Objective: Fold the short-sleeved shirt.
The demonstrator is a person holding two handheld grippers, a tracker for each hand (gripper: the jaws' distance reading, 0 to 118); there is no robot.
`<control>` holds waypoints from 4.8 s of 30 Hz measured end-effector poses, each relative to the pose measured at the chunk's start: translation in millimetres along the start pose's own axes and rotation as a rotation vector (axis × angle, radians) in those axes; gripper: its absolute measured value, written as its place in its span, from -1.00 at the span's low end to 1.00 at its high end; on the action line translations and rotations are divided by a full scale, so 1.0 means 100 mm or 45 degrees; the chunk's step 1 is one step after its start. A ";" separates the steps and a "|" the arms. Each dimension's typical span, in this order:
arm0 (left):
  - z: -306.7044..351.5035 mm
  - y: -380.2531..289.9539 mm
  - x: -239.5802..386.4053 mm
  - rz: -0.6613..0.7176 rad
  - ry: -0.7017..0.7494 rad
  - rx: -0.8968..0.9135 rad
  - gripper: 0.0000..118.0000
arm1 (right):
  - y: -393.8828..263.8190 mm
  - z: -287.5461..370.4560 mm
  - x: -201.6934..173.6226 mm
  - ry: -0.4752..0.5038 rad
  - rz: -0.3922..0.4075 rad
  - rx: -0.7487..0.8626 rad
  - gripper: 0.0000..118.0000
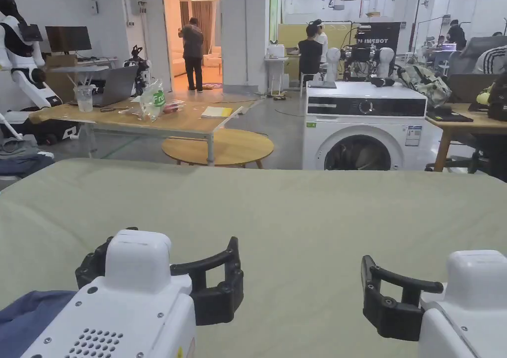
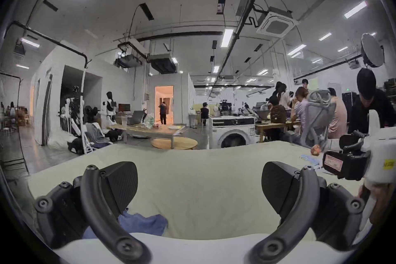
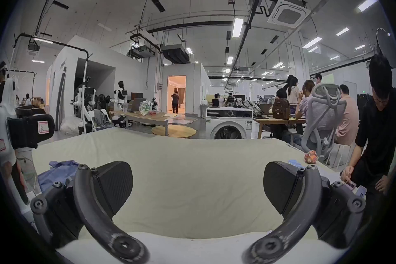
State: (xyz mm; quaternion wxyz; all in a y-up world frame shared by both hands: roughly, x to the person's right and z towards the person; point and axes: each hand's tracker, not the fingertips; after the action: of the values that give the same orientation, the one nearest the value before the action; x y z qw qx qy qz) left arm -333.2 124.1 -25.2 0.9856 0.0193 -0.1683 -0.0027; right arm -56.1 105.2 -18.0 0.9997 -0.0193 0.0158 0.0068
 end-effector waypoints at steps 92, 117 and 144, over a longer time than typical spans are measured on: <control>0.13 -0.04 0.04 -0.085 0.057 0.078 0.93 | -0.01 0.06 -0.04 -0.069 0.031 0.029 1.00; 0.30 0.03 -0.27 -0.072 0.200 0.045 -1.00 | 0.03 -0.27 -0.60 0.125 0.021 0.047 -1.00; -0.64 -1.25 -2.70 0.217 0.148 -1.007 0.76 | -0.52 -0.92 -1.04 0.434 -0.150 -0.319 -1.00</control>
State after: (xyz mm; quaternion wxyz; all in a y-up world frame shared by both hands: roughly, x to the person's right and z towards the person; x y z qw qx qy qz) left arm -566.6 4.3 -180.5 0.9216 -0.3749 -0.0992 0.0156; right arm -161.9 48.6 -104.9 0.9710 -0.1453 0.1824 -0.0531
